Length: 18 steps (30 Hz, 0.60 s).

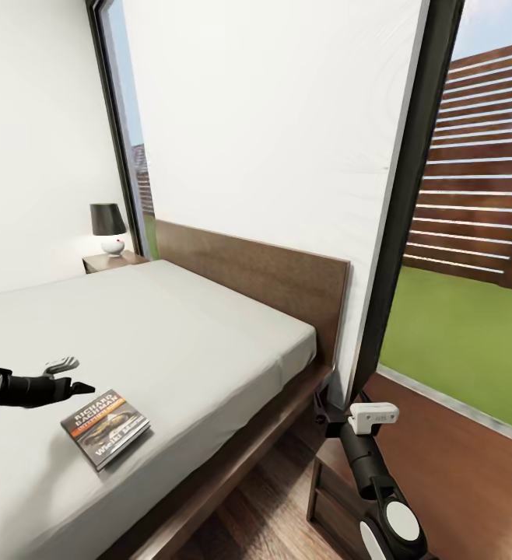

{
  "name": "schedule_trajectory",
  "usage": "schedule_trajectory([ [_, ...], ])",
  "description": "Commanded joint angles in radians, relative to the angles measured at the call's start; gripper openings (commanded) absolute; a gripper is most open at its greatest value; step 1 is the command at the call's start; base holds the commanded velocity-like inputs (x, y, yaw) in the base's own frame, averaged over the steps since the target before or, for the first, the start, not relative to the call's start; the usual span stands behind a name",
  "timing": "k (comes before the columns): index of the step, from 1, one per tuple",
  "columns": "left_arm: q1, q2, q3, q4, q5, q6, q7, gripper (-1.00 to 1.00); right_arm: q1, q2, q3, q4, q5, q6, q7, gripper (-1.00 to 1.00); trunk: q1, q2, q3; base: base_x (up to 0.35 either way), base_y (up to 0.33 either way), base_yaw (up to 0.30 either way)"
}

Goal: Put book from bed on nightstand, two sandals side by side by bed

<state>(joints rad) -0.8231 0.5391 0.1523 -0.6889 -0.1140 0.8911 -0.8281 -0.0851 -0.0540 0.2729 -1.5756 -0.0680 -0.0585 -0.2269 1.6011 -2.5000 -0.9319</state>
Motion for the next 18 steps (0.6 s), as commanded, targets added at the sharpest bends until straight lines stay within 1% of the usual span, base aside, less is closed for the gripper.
schedule_trajectory([
  [1,-0.001,-0.001,0.004,-0.001,-0.011,0.005,-0.009,1.00,-0.001,-0.001,0.003,0.000,-0.007,-0.004,-0.007,1.00,0.000,0.000,-0.001,0.003,-0.005,0.000],
  [18,-0.001,-0.001,0.004,-0.012,-0.010,0.006,-0.012,1.00,-0.001,-0.001,0.003,0.000,-0.007,-0.004,-0.006,1.00,0.000,0.000,-0.001,0.001,-0.001,0.000],
])
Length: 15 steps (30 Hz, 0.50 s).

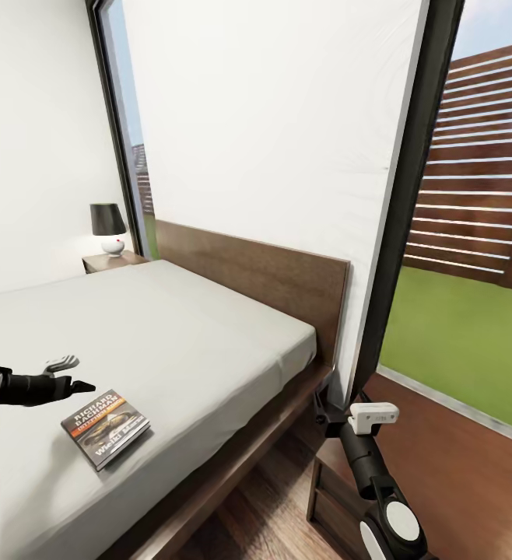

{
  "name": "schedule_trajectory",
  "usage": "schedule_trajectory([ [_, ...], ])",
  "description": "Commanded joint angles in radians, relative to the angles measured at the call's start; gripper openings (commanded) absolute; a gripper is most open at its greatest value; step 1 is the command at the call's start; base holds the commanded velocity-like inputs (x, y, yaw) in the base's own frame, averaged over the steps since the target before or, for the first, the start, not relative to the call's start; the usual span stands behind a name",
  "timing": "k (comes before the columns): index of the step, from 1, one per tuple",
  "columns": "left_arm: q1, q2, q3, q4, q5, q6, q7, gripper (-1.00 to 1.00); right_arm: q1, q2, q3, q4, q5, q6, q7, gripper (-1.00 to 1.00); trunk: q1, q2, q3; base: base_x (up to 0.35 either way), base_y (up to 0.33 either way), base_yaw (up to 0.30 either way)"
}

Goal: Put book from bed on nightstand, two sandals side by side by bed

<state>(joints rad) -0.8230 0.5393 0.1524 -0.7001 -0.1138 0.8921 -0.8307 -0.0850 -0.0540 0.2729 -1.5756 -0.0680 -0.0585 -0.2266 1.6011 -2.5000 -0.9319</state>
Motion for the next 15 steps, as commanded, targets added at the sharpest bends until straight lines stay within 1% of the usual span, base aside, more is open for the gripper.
schedule_trajectory([
  [1,-0.001,0.000,0.004,-0.001,-0.011,0.005,-0.010,1.00,-0.001,-0.001,0.003,0.000,-0.007,-0.004,-0.007,1.00,0.000,0.000,-0.001,0.000,0.000,0.000],
  [3,-0.001,0.000,0.004,-0.001,-0.011,0.005,-0.010,1.00,-0.001,-0.001,0.003,0.000,-0.007,-0.004,-0.007,1.00,0.000,0.000,-0.001,0.000,0.000,0.000],
  [9,-0.001,-0.001,0.004,-0.001,-0.011,0.005,-0.010,1.00,-0.001,-0.001,0.003,0.001,-0.007,-0.004,-0.007,1.00,0.002,-0.002,-0.024,0.000,0.000,0.000],
  [15,-0.001,-0.001,0.004,-0.001,-0.010,0.005,-0.010,1.00,-0.001,-0.001,0.003,0.001,-0.007,-0.004,-0.006,1.00,0.002,-0.002,-0.024,0.000,0.000,0.000],
])
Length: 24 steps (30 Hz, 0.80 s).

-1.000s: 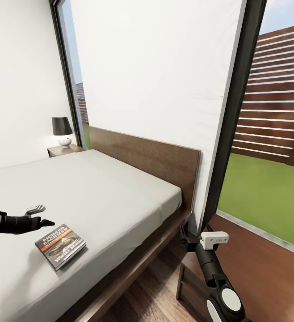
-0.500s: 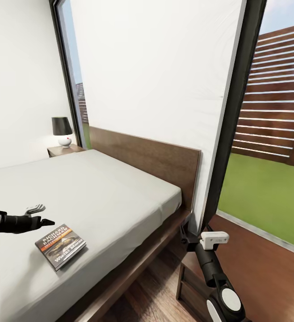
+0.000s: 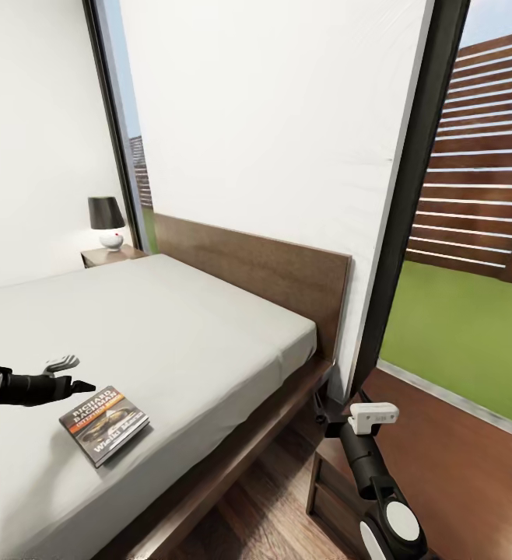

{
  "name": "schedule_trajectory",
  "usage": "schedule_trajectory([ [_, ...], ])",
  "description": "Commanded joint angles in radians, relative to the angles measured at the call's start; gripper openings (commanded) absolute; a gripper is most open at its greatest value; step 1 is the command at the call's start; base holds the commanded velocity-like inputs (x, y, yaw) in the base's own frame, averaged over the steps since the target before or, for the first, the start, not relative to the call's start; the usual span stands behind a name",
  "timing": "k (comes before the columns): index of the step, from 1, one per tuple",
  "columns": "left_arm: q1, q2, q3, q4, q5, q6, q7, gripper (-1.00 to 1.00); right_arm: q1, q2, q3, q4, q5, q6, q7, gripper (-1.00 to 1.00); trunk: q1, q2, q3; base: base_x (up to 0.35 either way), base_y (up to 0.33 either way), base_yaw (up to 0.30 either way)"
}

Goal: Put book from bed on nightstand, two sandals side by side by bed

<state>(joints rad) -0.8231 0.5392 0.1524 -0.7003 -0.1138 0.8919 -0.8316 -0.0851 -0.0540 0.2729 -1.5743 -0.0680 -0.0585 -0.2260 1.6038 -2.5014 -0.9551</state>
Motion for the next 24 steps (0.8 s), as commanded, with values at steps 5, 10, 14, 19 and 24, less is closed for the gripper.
schedule_trajectory([
  [5,-0.001,-0.001,-0.009,-0.001,-0.010,0.005,-0.010,1.00,-0.001,-0.003,0.004,-0.001,-0.007,-0.004,-0.004,1.00,0.000,0.000,-0.001,0.000,0.000,0.000],
  [10,-0.001,-0.001,-0.026,-0.002,-0.010,0.004,-0.010,1.00,-0.001,-0.003,0.013,-0.001,-0.007,-0.004,-0.002,1.00,0.002,-0.001,-0.016,0.000,0.000,0.000],
  [14,-0.001,-0.001,-0.033,-0.002,-0.010,0.004,-0.010,1.00,-0.001,-0.003,0.030,-0.001,-0.006,-0.004,-0.003,1.00,0.002,-0.002,-0.020,0.000,0.000,0.000],
  [19,-0.001,-0.001,-0.038,-0.002,-0.010,0.004,-0.011,1.00,-0.001,-0.003,0.050,-0.001,-0.005,-0.004,-0.005,1.00,0.002,-0.002,-0.020,0.000,0.000,0.000],
  [24,-0.001,-0.001,-0.039,-0.002,-0.010,0.004,-0.011,1.00,-0.001,-0.002,0.057,-0.001,-0.003,-0.002,-0.006,1.00,0.002,-0.002,-0.020,0.000,0.000,0.000],
])
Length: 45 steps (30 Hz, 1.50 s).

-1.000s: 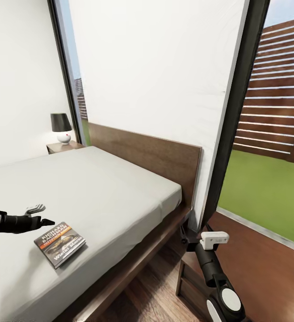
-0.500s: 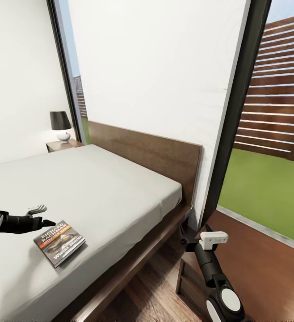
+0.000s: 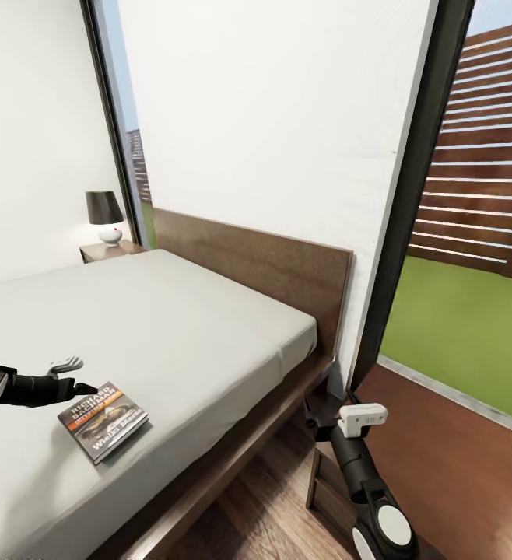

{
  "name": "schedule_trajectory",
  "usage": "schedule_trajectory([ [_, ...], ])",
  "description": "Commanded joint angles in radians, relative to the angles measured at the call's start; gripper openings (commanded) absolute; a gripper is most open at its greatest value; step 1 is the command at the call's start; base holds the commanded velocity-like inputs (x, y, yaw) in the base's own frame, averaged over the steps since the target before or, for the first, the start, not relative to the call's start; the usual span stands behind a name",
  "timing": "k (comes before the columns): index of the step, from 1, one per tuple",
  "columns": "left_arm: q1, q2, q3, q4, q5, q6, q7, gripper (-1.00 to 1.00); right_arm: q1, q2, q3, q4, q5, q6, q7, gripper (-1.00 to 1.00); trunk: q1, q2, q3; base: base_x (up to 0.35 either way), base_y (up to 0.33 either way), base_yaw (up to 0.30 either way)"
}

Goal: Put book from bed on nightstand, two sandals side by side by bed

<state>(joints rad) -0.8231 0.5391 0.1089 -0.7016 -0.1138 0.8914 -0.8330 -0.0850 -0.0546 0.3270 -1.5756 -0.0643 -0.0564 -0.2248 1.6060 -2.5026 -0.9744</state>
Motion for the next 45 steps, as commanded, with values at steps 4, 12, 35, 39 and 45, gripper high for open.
schedule_trajectory([
  [4,-0.001,-0.001,0.003,-0.001,-0.010,0.005,-0.010,1.00,-0.001,-0.001,0.006,-0.001,0.014,-0.003,-0.009,1.00,0.000,0.000,-0.001,0.000,0.000,0.000],
  [12,-0.001,-0.001,0.003,-0.001,-0.010,0.005,-0.011,1.00,-0.001,0.000,0.008,-0.001,0.038,-0.002,-0.011,1.00,0.000,0.000,-0.001,0.000,0.000,0.000],
  [35,-0.001,-0.001,0.003,-0.001,-0.010,0.005,-0.011,1.00,-0.001,-0.001,0.009,-0.001,0.046,-0.002,-0.011,1.00,0.002,-0.001,-0.016,0.000,0.000,0.000],
  [39,-0.001,-0.001,0.003,-0.001,-0.010,0.005,-0.011,1.00,-0.001,-0.001,0.009,-0.001,0.046,-0.002,-0.010,1.00,0.002,-0.001,-0.016,0.000,0.000,0.000],
  [45,-0.001,-0.001,0.002,-0.001,-0.010,0.005,-0.011,1.00,-0.001,-0.001,0.009,-0.001,0.046,-0.002,-0.010,1.00,0.003,-0.002,-0.032,0.000,0.000,0.000],
])
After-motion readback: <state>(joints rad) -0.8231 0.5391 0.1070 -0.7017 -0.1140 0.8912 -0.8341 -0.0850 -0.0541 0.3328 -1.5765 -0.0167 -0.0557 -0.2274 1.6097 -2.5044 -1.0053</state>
